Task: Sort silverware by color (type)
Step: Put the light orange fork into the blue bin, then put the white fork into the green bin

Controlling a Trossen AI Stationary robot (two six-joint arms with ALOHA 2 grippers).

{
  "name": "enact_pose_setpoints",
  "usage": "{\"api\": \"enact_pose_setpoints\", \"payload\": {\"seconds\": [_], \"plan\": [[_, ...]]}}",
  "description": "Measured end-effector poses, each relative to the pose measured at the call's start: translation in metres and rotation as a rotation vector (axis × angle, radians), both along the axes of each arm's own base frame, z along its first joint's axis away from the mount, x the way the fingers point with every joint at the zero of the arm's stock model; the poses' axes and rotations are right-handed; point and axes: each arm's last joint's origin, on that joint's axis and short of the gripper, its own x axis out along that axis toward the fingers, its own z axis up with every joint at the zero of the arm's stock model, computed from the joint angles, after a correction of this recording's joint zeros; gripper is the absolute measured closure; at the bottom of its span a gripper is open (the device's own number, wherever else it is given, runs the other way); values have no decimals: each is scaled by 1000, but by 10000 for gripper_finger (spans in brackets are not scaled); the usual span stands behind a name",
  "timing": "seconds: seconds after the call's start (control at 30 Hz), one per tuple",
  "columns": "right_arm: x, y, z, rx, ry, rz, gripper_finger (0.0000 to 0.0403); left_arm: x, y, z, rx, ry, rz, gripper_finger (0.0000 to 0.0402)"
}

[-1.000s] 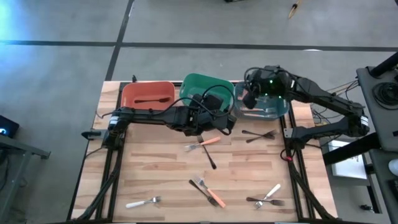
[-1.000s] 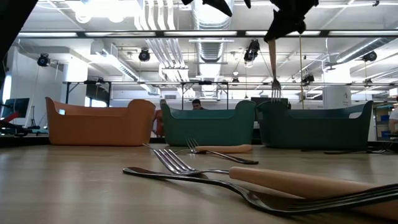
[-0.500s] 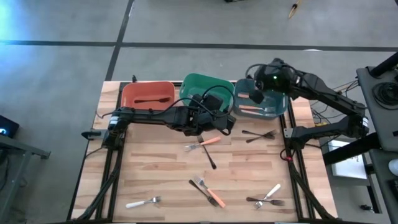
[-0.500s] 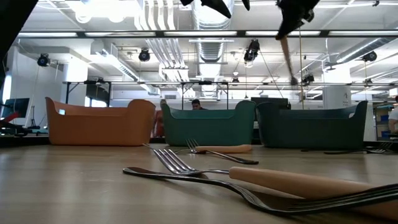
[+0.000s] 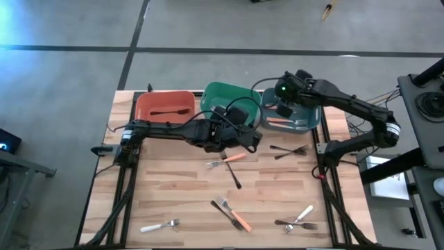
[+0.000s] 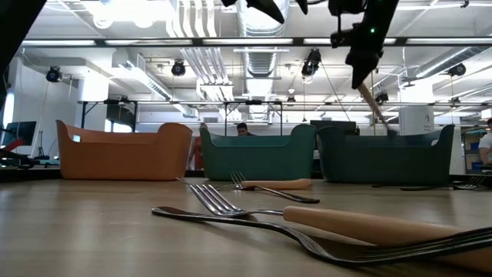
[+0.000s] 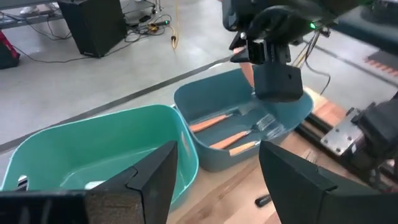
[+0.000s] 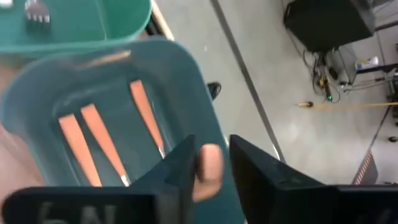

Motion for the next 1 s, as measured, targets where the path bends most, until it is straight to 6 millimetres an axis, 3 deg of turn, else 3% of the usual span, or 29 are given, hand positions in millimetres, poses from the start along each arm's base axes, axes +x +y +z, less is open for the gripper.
{"api": "enact_pose_setpoints", "payload": {"seconds": [0.17,0.43,0.63,0.83,1.0], "plan": [[-3,-2,-3,21,25,-22,248,-8,-3,-12,-131,149,-110,191],[-21,12,15,53,-115,-21,248,-56,-17,-41,-488,680,-134,191],[-35,32,30,287,-388,89,261,-63,-84,-69,-703,782,-455,191],[-44,45,40,436,-520,205,269,-93,-144,-103,-786,964,-510,191],[-46,47,41,470,-551,187,273,-125,-190,-137,-881,1093,-550,191]]}}
